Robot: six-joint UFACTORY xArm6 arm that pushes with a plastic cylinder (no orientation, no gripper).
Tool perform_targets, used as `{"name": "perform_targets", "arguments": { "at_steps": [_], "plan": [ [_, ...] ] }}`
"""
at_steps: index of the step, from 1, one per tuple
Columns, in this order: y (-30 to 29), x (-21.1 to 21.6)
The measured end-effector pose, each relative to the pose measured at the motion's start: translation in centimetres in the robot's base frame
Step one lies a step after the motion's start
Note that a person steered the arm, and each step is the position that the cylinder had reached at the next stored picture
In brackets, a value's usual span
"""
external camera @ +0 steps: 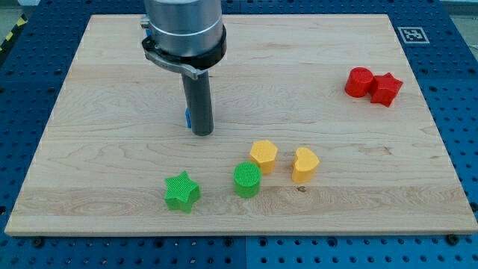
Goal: Push the blue triangle upwards
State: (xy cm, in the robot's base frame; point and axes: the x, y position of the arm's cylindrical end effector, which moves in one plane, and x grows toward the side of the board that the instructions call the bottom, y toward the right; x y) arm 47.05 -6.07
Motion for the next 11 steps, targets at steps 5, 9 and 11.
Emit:
{"name": "perform_targets", "arguments": {
  "at_steps": [5,9,11],
  "plan": [
    [-0.9,-0.7],
    [-0.1,-4.5],
    [-2.8,-5.6]
  ]
}}
